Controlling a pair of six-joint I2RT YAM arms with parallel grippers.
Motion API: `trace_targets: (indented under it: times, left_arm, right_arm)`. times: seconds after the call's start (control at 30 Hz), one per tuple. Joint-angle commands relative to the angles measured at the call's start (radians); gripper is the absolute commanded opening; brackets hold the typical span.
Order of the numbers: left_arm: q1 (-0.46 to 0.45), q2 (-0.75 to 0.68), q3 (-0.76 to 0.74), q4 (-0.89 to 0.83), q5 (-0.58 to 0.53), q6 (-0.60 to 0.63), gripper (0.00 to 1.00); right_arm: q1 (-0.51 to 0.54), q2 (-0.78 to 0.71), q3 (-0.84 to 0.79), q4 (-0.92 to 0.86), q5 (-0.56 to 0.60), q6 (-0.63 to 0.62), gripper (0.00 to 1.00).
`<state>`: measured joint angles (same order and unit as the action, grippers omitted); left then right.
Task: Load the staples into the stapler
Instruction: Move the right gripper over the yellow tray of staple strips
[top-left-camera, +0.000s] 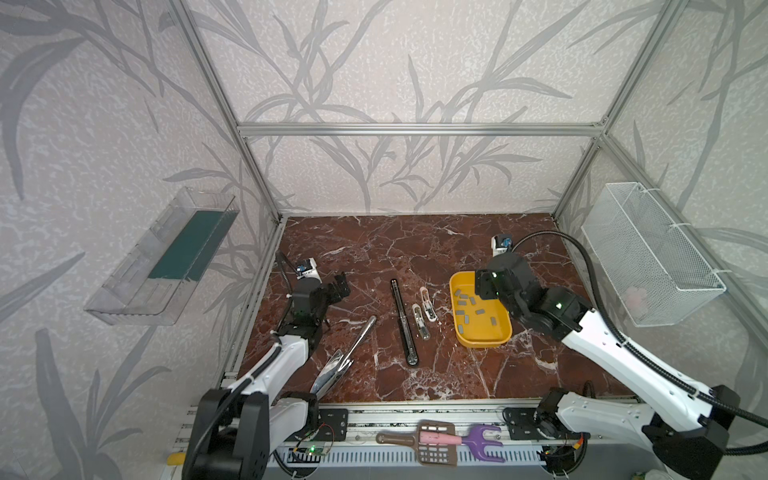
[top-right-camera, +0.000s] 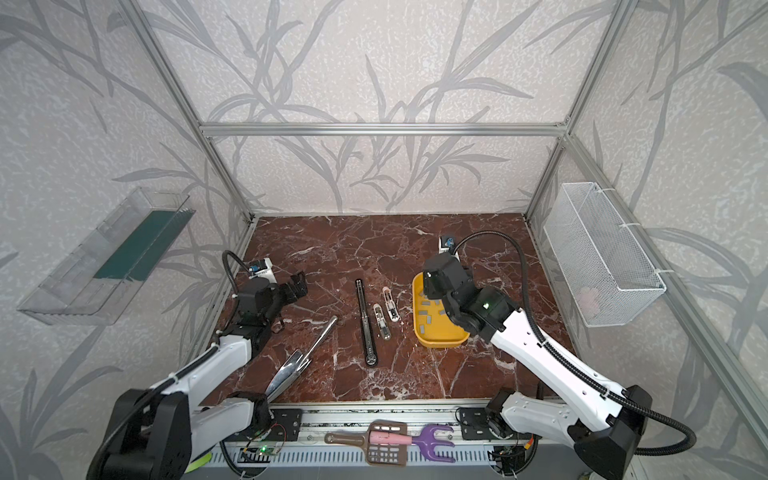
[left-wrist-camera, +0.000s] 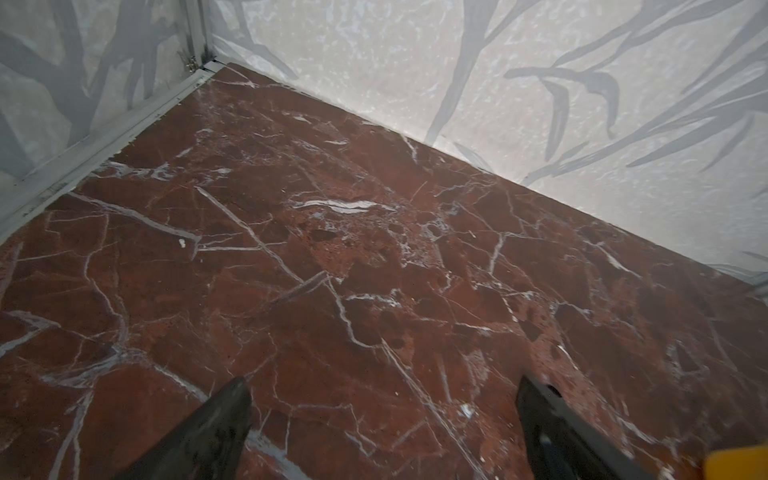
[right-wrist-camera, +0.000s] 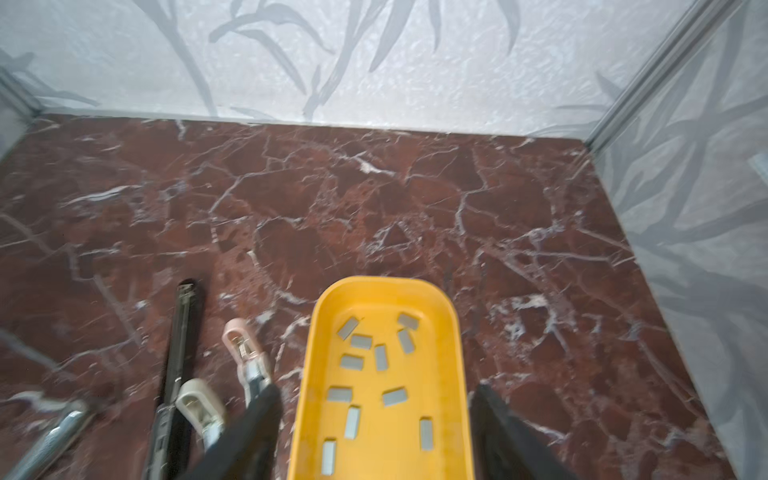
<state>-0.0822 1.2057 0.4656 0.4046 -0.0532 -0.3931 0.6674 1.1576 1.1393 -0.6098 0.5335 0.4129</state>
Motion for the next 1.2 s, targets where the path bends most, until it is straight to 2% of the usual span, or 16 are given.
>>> trace_targets:
  times: [0.0, 0.07, 0.1, 0.13, 0.27, 0.43, 0.5, 0.6, 0.8, 1.17]
  left_arm:
    - [0.007, 0.094, 0.067, 0.156, -0.107, 0.063, 1.00]
    - [0.008, 0.132, 0.047, 0.213, -0.151, 0.071, 1.00]
    - [0.008, 0.146, 0.030, 0.242, -0.181, 0.065, 1.00]
    - [0.009, 0.156, 0.016, 0.276, -0.202, 0.046, 0.99]
    - [0.010, 0.166, 0.025, 0.271, -0.162, 0.036, 0.99]
    - [0.008, 0.190, 0.076, 0.204, -0.122, 0.037, 0.99]
    - [0.008, 0.194, 0.080, 0.200, -0.114, 0.040, 0.99]
    - [0.009, 0.205, 0.095, 0.188, -0.091, 0.046, 0.99]
    - [0.009, 0.219, 0.070, 0.241, -0.074, 0.010, 0.97]
    - [0.009, 0.216, 0.081, 0.218, -0.020, 0.036, 0.96]
  right_arm:
    - [-0.132, 0.098, -0.075, 0.077, -0.225, -0.093, 0.57]
    - [-0.210, 0.165, -0.104, 0.148, -0.404, -0.070, 0.51]
    - [-0.226, 0.203, -0.112, 0.166, -0.442, -0.075, 0.50]
    - [-0.231, 0.241, -0.111, 0.165, -0.435, -0.082, 0.50]
    - [-0.239, 0.345, -0.098, 0.161, -0.410, -0.098, 0.48]
    - [-0.244, 0.472, -0.045, 0.141, -0.514, -0.114, 0.48]
    - [-0.246, 0.513, -0.013, 0.110, -0.496, -0.114, 0.48]
    - [-0.254, 0.543, -0.005, 0.091, -0.456, -0.098, 0.48]
    - [-0.278, 0.577, -0.013, 0.098, -0.491, -0.089, 0.44]
    - [-0.279, 0.653, 0.015, 0.056, -0.489, -0.085, 0.40]
